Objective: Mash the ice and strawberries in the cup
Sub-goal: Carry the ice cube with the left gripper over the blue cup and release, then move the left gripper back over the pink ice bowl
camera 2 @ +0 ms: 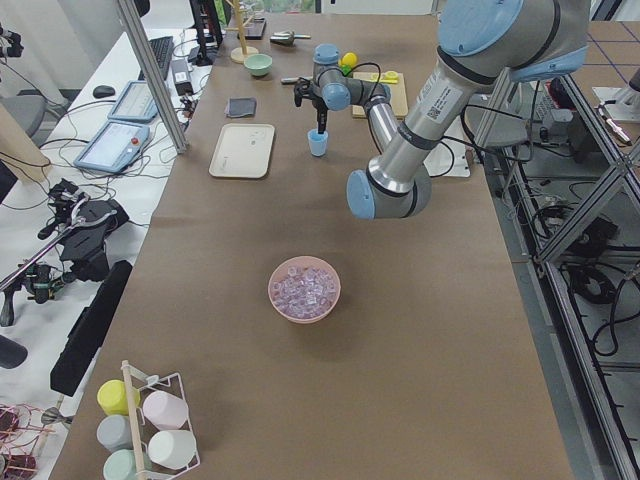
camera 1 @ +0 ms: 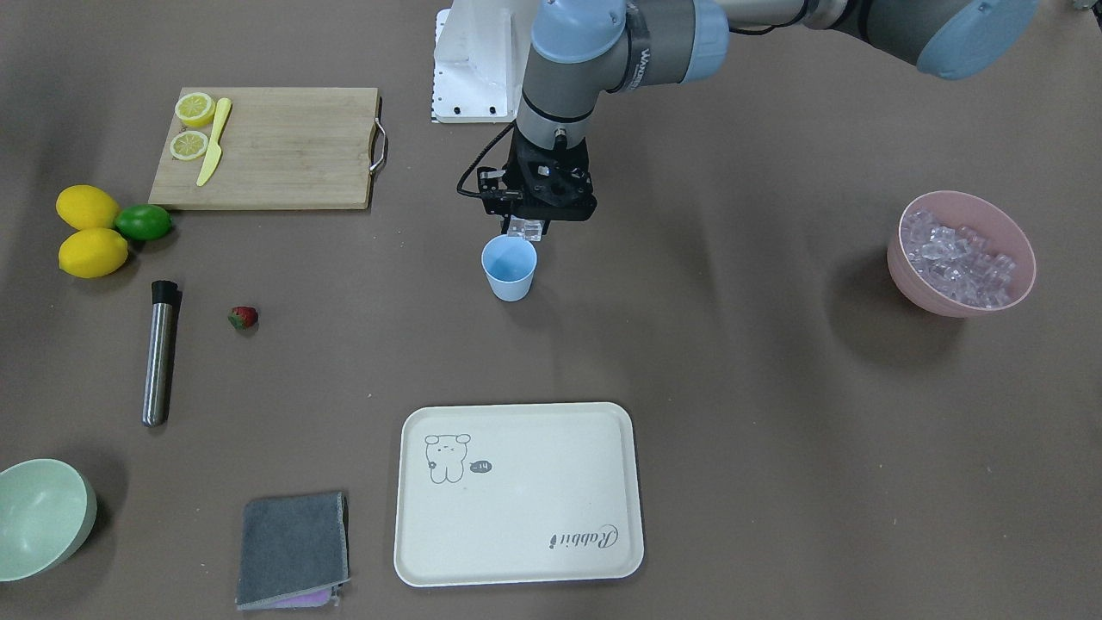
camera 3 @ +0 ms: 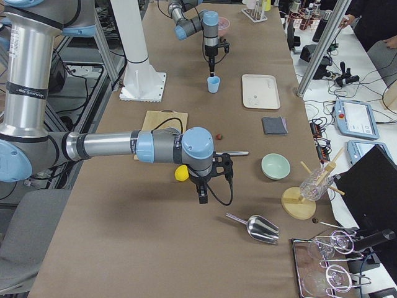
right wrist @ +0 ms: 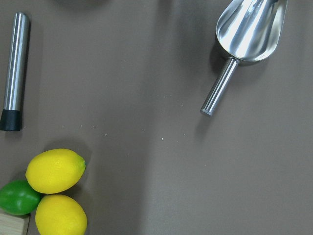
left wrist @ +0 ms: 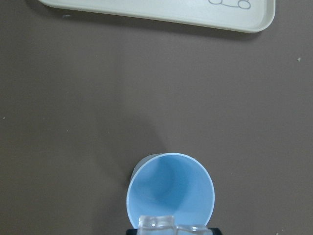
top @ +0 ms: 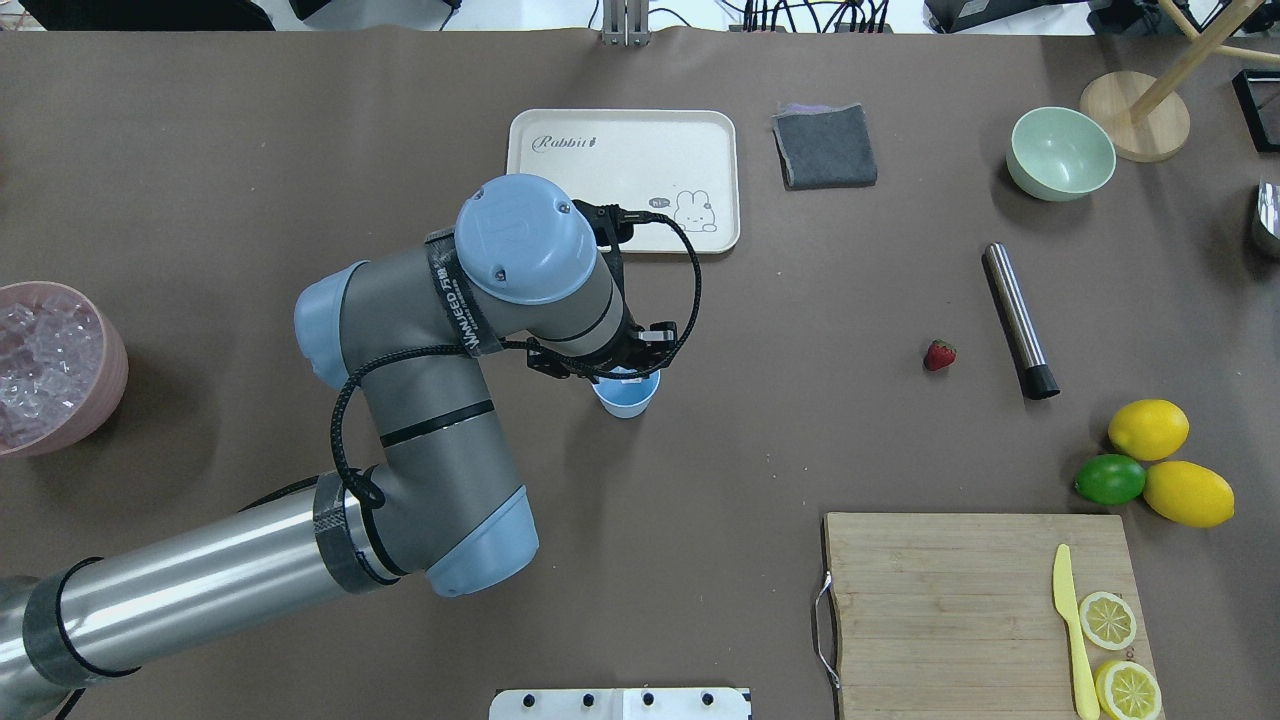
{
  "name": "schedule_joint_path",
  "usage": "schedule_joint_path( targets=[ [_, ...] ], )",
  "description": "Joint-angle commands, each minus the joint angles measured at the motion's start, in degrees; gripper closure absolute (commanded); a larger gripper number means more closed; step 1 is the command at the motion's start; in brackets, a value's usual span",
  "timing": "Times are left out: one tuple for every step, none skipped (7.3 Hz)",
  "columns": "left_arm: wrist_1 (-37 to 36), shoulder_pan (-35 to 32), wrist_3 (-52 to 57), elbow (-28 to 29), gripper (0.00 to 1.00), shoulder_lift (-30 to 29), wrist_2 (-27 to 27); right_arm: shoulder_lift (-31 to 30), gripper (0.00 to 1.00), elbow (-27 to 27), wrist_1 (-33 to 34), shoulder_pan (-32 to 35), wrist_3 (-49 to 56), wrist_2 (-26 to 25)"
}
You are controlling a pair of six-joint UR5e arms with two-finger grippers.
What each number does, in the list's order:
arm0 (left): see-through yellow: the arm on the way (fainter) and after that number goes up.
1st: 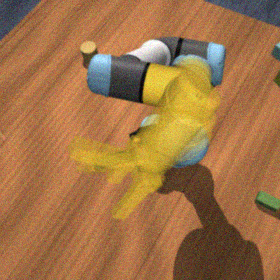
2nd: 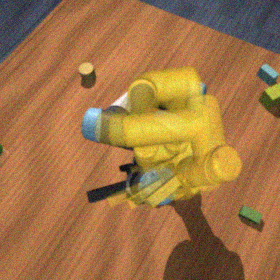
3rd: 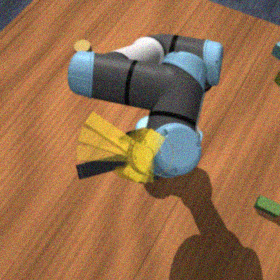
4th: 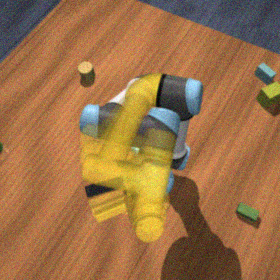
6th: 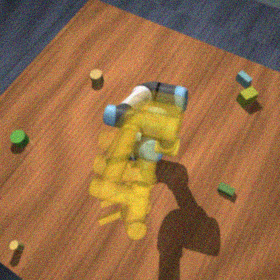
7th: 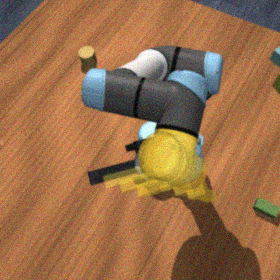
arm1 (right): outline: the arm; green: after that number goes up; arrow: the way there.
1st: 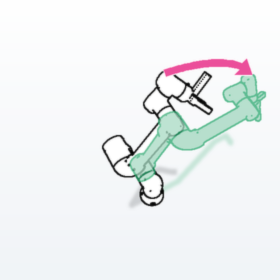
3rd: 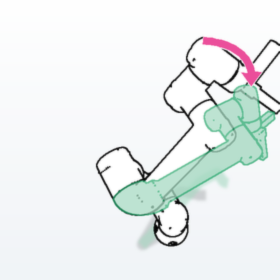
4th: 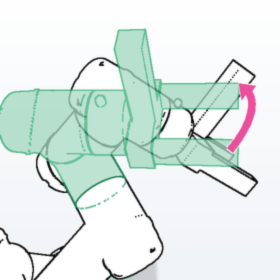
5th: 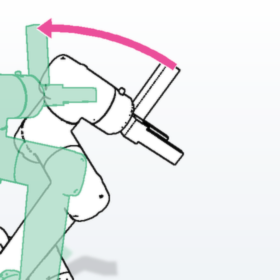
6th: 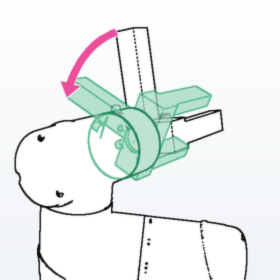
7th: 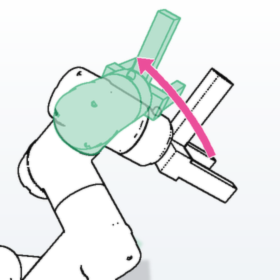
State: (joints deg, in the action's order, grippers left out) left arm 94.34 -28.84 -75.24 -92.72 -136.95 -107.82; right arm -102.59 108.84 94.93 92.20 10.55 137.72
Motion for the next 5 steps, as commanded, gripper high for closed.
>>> schedule_joint_path(
  targets=[
    [0.85, 0.46, 0.53, 1.13, 0.23, -0.25, 1.56, -1.03, 0.0, 0.05, -0.01, 0.0, 0.17, 0.01],
    [0.59, 0.37, 0.62, 0.96, 0.03, -0.25, 1.47, -1.12, 0.0, 0.05, -0.01, 0.0, 0.18, 0.01],
    [0.24, 0.28, 0.62, -0.43, 0.03, 0.19, 1.39, -1.12, 0.0, 0.05, -0.01, 0.0, 0.18, 0.01],
    [-1.42, -0.59, 1.15, -4.01, 0.03, 2.19, 1.3, -1.03, 0.0, 0.14, -0.01, 0.0, 0.09, 0.01],
    [-5.44, -1.91, 6.72, -10.75, 0.03, 7.08, 0.69, -0.42, 0.0, 0.23, -0.01, 0.0, -0.09, 0.01]
  ],
)
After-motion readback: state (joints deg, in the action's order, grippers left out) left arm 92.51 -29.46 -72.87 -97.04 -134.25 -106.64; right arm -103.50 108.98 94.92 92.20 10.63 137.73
